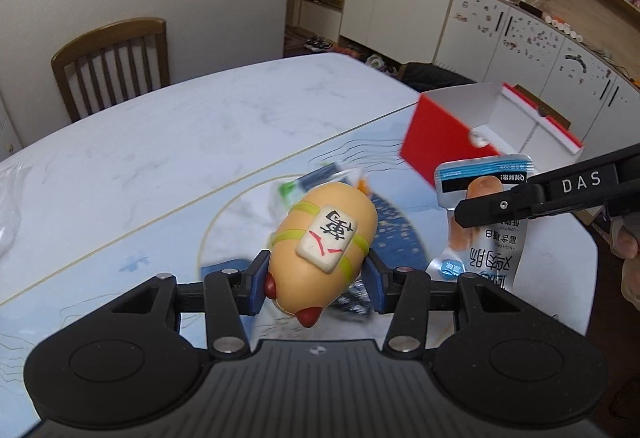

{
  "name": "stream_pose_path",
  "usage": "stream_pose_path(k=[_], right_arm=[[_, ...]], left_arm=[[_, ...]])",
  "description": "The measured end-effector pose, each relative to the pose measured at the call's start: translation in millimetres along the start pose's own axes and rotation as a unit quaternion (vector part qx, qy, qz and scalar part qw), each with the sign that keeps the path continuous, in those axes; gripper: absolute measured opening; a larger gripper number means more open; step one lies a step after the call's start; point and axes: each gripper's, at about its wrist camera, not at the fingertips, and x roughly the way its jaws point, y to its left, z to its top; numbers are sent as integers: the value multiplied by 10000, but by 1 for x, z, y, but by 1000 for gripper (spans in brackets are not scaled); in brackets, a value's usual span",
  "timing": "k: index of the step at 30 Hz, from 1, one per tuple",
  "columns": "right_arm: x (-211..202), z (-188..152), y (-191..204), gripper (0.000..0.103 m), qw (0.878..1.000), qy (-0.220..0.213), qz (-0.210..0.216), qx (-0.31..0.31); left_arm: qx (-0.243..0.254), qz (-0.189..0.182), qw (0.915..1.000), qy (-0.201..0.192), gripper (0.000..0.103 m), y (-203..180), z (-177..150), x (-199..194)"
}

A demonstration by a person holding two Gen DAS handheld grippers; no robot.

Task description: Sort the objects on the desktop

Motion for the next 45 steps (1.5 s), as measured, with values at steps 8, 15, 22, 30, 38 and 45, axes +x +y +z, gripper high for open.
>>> stream_pose_path(k=[8,15,22,30,38,45], right_arm=[[-43,12,-32,17,9997,-224,12,-56],[-67,22,-65,17,9994,-333,-4,-49],[-83,36,-103,17,9991,-416,-47,-13],[-97,59,-146,17,9981,-594,-153,41],[-106,84,-187,17,9964,-779,-328,68],[-99,103,-218,17,9954,-786,-546,101]], left_arm=[[191,-131,9996,-141,46,-51,16,-5],[339,-205,9989,-234,46,-94,32,1],[488,-262,9982,-223,46,-132,50,18],[741,-362,9964,-219,46,-176,71,44],[986,-310,9945,-146,46,-212,93,74],[1218,-165,9924,46,46,-232,106,105]])
